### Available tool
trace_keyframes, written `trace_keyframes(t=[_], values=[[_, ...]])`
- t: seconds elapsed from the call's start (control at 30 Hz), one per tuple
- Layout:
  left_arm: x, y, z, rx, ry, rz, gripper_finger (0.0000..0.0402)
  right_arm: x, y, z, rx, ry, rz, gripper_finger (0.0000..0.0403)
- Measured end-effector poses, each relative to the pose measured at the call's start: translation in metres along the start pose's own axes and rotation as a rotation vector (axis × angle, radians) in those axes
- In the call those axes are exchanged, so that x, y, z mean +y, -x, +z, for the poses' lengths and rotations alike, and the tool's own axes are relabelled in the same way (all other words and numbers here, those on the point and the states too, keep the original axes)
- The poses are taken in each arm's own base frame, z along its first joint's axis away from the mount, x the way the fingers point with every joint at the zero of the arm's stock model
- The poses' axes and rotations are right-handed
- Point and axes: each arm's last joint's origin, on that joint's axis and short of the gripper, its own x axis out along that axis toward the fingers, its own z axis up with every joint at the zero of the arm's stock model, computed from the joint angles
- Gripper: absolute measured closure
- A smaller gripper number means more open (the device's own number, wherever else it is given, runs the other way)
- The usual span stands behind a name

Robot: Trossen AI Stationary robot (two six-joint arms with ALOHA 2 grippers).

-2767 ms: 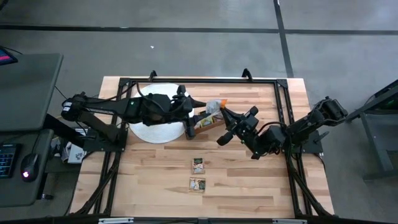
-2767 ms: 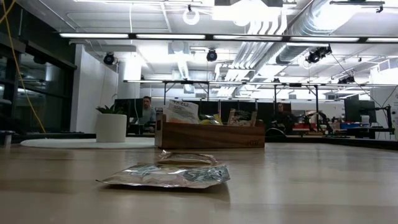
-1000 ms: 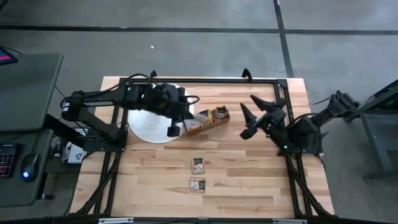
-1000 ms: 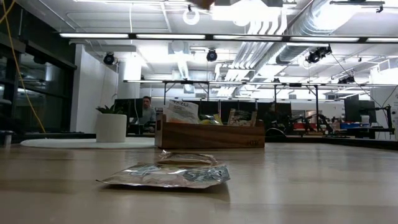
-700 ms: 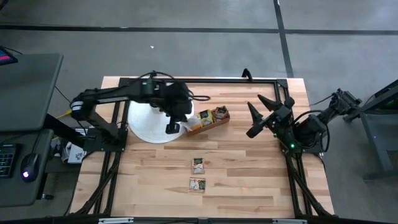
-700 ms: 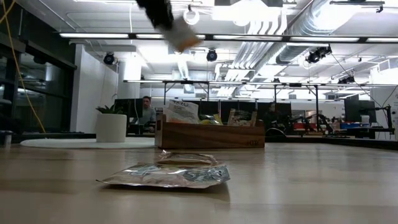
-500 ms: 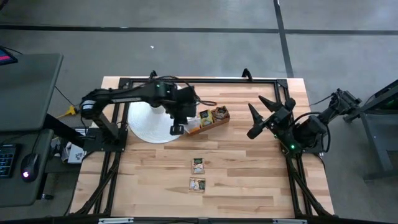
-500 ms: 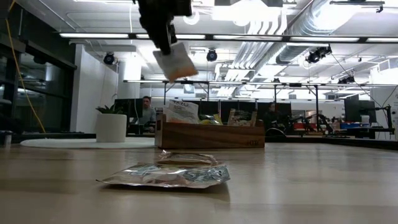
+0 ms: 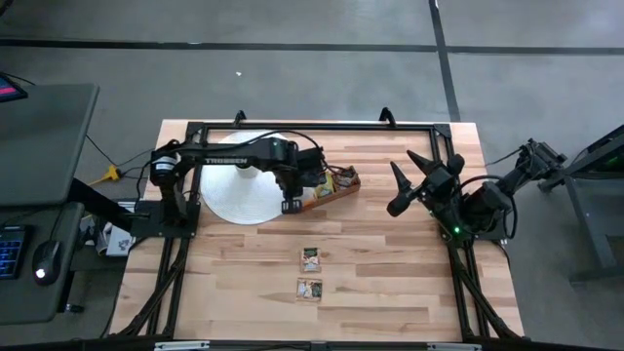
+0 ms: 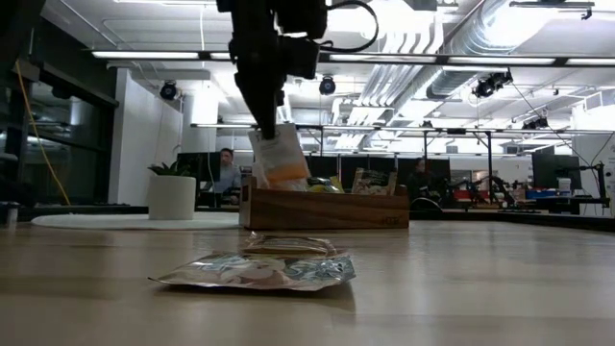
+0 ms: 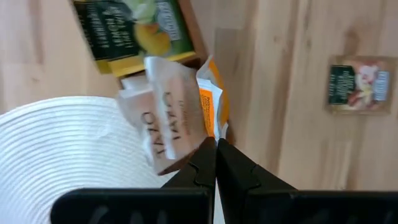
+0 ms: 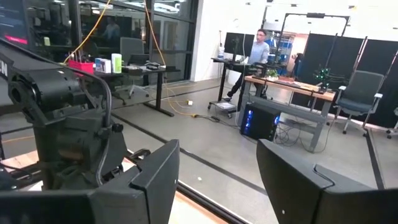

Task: Pick & Place Tea
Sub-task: Put the white tea bag into the left section of the wooden organizer

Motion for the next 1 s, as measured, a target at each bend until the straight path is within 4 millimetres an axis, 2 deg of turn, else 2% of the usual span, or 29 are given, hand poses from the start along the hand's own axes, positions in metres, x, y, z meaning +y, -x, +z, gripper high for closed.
trace_keyframes(t=[0.37,0.53,0.7,0.9,1.0], values=[[0.002,0.0,-0.004,0.047,0.006,0.087,0.0401,0.002,0.0,-0.001,0.001,0.031,0.001,0.0196],[0.004,-0.023,-0.005,0.154,0.006,0.071,0.0401,0.002,0.0,-0.002,0.0,0.044,0.001,0.0196],[0.003,-0.029,-0.002,0.147,0.003,0.051,0.0401,0.002,0.0,-0.002,0.001,0.047,0.001,0.0196],[0.007,-0.028,0.003,0.101,0.013,0.086,0.0401,0.003,0.003,-0.002,-0.001,0.049,0.014,0.0196],[0.008,-0.02,0.007,0.078,0.0,0.078,0.0401,0.003,0.003,-0.003,0.001,0.053,0.014,0.0197]])
